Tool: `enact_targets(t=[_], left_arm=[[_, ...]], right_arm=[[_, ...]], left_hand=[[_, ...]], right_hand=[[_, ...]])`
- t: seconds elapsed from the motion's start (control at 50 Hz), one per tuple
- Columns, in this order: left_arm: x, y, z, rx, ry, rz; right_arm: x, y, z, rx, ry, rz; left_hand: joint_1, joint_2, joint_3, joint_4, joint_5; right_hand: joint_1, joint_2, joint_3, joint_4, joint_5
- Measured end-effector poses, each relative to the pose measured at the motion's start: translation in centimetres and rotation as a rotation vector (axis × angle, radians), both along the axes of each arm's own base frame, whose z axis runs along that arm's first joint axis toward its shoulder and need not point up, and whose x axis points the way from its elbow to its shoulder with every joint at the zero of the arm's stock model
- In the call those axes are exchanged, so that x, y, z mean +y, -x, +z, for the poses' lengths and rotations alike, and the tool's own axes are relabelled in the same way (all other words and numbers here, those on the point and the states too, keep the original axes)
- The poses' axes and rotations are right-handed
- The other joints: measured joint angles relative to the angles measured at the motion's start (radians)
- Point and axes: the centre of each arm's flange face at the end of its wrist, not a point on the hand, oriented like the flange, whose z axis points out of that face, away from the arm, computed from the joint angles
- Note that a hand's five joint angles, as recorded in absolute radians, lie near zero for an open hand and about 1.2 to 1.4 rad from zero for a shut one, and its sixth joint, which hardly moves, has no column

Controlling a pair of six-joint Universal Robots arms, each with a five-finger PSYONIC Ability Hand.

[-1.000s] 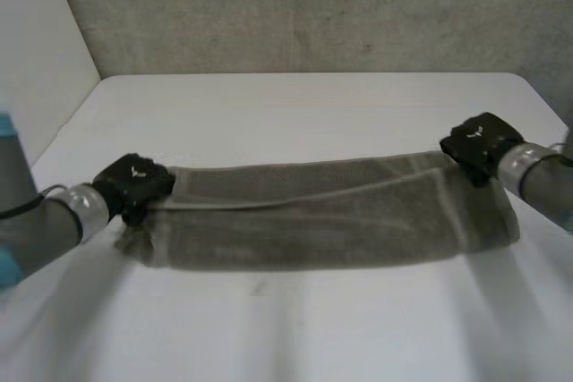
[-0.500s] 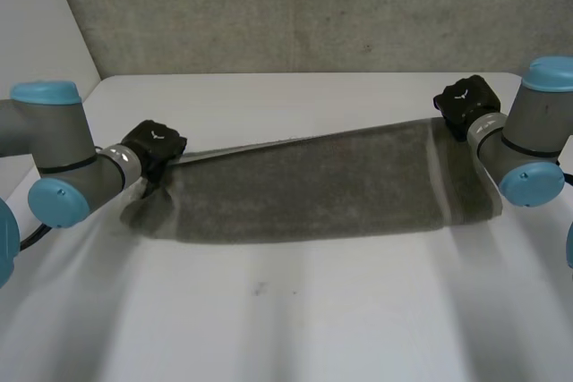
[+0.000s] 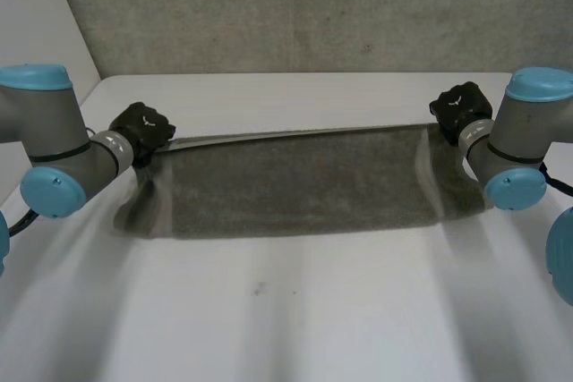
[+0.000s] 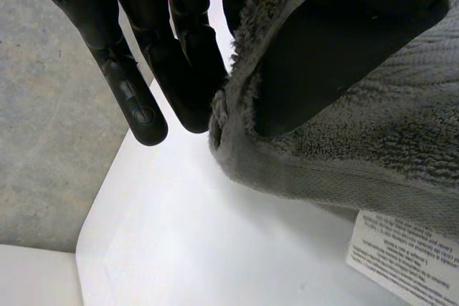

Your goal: Fold the towel.

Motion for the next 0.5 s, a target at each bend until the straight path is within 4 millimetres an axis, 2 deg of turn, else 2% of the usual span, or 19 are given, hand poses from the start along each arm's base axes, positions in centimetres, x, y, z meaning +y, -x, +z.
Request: enact_targets(t=[0.02,0.04,0.06,0.1,0.12,0.14,0.2,0.28,0.36,0.42,0.5], left_arm=[[0.0,0.0,0.0,-0.002,0.000,0.002],[0.0,-0.1,-0.1,-0.005,0.001,0.007],[-0.1,-0.1,-0.1,-0.006,0.000,0.009],[-0.1,-0.1,-0.4,-0.009,-0.003,0.016],[-0.1,-0.1,-0.4,-0.009,-0.004,0.016],[-0.1,-0.1,-0.5,-0.009,-0.004,0.018],[-0.2,0.0,-0.4,-0.003,0.001,0.020],[-0.2,0.3,0.7,0.021,0.024,0.020],[-0.1,0.7,3.0,0.086,0.055,0.028],[0.5,0.8,5.4,0.190,0.062,0.048],[1.7,0.6,7.2,0.343,0.020,0.083]], right_arm=[[0.0,0.0,0.0,0.000,0.001,0.000],[-0.1,0.0,0.0,0.000,0.002,-0.001],[-0.1,0.0,0.0,0.000,0.003,-0.002],[-0.2,0.0,0.0,-0.002,0.007,-0.002],[-0.2,0.0,0.0,-0.003,0.007,-0.002],[-0.2,-0.1,0.1,-0.005,0.010,-0.002],[-0.3,-0.2,0.7,-0.018,0.023,-0.002],[-0.2,-0.3,2.7,-0.061,0.050,-0.006],[0.1,-0.1,6.1,-0.151,0.080,-0.014],[1.0,0.5,9.4,-0.253,0.088,-0.018],[2.8,1.5,11.7,-0.322,0.055,-0.006]], left_hand=[[-0.057,-0.065,-0.044,-0.044,-0.043],[-0.215,-0.234,-0.232,-0.234,-0.229],[-0.306,-0.322,-0.320,-0.321,-0.318],[-0.680,-0.721,-0.711,-0.718,-0.723],[-0.770,-0.786,-0.782,-0.785,-0.775],[-0.869,-0.867,-0.866,-0.865,-0.860],[-0.959,-0.960,-0.958,-0.958,-0.944],[-0.998,-0.999,-0.997,-0.997,-0.972],[-1.007,-1.009,-1.008,-1.008,-0.978],[-1.012,-1.012,-1.012,-1.012,-0.979],[-1.012,-1.012,-1.012,-1.012,-0.979]], right_hand=[[-0.001,-0.003,-0.002,-0.001,-0.002],[-0.005,-0.003,-0.006,-0.004,-0.008],[-0.062,-0.049,-0.052,-0.050,-0.058],[-0.457,-0.446,-0.441,-0.437,-0.459],[-0.517,-0.527,-0.521,-0.515,-0.543],[-0.749,-0.761,-0.751,-0.743,-0.791],[-1.056,-1.066,-1.070,-1.060,-1.104],[-1.100,-1.098,-1.104,-1.082,-1.117],[-1.103,-1.098,-1.104,-1.082,-1.117],[-1.103,-1.098,-1.104,-1.082,-1.117],[-1.103,-1.098,-1.104,-1.082,-1.117]])
